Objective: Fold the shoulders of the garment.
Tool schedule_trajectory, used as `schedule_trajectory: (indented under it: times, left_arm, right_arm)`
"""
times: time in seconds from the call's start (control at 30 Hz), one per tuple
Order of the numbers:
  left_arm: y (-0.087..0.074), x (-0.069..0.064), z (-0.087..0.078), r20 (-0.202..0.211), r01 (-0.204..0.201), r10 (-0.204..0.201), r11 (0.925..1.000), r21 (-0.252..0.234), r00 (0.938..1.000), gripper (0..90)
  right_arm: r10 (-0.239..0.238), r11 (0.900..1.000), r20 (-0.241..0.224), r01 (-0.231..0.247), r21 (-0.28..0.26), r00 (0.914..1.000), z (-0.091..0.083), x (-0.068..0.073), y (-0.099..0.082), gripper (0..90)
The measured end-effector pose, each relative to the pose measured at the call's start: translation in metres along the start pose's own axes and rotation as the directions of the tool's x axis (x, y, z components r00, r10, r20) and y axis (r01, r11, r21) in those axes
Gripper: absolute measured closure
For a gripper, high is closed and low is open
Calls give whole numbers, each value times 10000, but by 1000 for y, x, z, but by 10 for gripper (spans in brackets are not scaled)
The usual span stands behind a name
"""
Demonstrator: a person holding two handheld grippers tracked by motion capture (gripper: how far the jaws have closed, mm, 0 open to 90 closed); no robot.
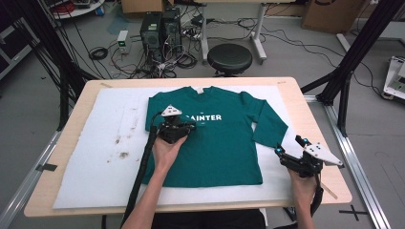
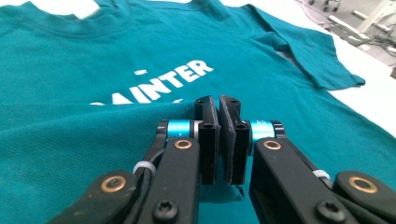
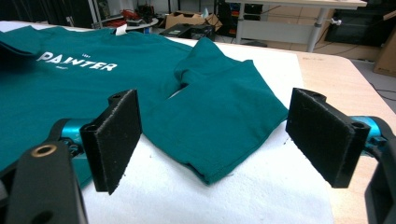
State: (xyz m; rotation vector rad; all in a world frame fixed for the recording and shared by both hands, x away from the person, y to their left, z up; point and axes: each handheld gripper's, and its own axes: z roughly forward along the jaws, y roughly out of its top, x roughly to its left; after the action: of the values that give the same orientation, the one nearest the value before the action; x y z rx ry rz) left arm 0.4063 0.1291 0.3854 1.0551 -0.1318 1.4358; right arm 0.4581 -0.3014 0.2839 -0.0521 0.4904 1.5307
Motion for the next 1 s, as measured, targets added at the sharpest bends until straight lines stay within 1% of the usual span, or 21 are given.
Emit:
schedule_trajectory:
  times: [0.1, 0.2, 0.33, 0.47, 0.53, 0.8, 1.0]
  left_arm:
    - [-1, -5, 8, 274, -28, 26, 10000, 66, 9996, 859]
    - [-1, -13, 16, 415, -141, 133, 9997, 194, 9990, 859]
    - [-1, -22, 25, 539, -293, 277, 9991, 292, 9982, 859]
    - [-1, -30, 34, 694, -362, 336, 9987, 365, 9970, 859]
    - [0, -34, 39, 706, -474, 443, 9979, 432, 9965, 859]
    - [1, -46, 54, 1027, -528, 478, 9975, 464, 9936, 858]
    - [2, -54, 59, 1227, -605, 565, 9978, 287, 9908, 858]
  right_arm:
    - [-10, 10000, 11, 10, 15, 10000, 0, 0, 0, 187]
    - [-26, 10000, 17, 26, 14, 10000, 0, 0, 0, 187]
    - [14, 10000, 13, -14, 2, 10000, 0, 0, 0, 187]
    - [58, 10000, 4, -58, -10, 10000, 0, 0, 0, 187]
    - [65, 10000, 0, -65, -5, 10000, 0, 0, 0, 187]
    - [-17, 10000, 20, 17, -41, 10000, 1, -1, 0, 187]
    - [-13, 10000, 8, 13, -26, 10000, 1, -1, 0, 187]
